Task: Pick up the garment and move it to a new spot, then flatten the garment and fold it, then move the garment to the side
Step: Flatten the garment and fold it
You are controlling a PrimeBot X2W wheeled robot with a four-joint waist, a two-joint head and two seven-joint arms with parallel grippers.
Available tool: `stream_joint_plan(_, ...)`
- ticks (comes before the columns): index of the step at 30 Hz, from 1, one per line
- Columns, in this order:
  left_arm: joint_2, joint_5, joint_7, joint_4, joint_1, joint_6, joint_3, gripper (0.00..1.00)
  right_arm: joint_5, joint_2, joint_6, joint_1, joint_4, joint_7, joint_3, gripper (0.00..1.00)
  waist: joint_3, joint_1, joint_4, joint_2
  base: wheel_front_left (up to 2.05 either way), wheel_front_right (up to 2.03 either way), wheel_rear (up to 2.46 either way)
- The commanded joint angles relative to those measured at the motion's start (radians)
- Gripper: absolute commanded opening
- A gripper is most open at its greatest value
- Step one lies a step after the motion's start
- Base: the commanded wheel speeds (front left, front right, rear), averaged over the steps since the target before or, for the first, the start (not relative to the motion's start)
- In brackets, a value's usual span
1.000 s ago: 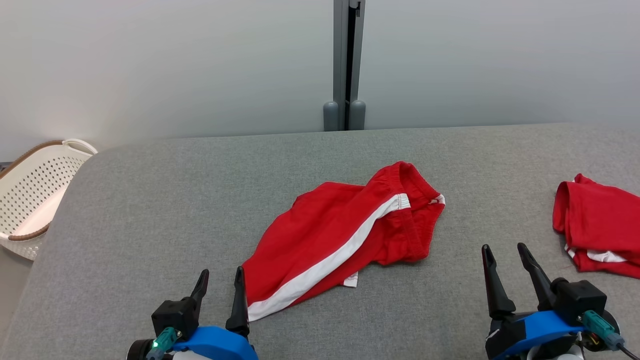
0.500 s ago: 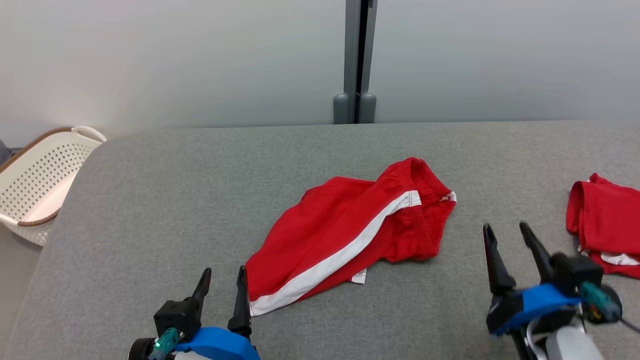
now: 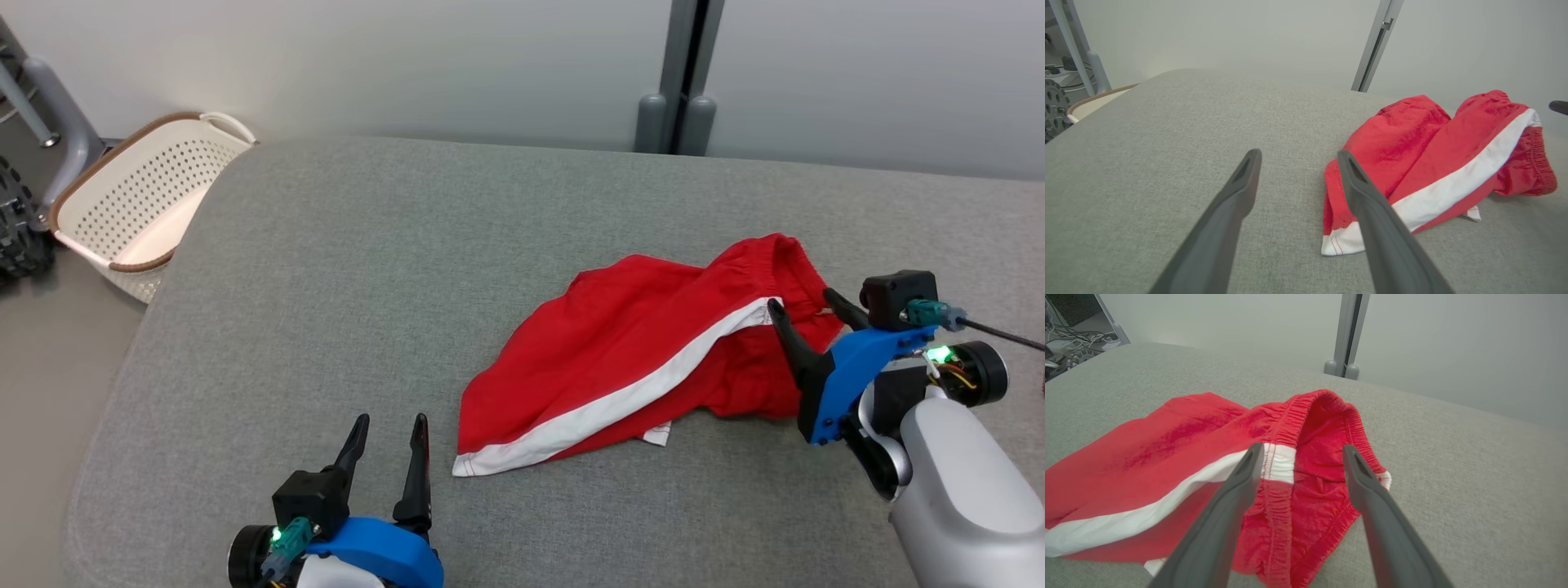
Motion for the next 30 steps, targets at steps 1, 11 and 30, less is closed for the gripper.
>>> stream_joint_plan(1,0.000,0.007,-0.005,-0.001,-0.015,-0.002,-0.002,1.00,0.020,-0.020,0.000,-0.030,0.020,0.012,0.019,1.00,0.022,-0.0002,0.028,-0.0002,0.00,0.00,0.00)
stream_joint_plan(11,-0.009,0.015,-0.005,-0.001,-0.021,-0.007,0.006,1.00,0.150,-0.071,0.000,-0.111,0.144,0.070,0.135,0.92,0.040,-0.0002,0.075,-0.0002,0.00,0.00,0.00)
stream_joint_plan(30,-0.015,-0.045,0.021,0.098,-0.045,-0.081,-0.058,1.00,0.331,-0.157,0.000,-0.196,0.186,-0.001,0.361,0.00,0.064,-0.0002,0.065,-0.0002,0.00,0.00,0.00)
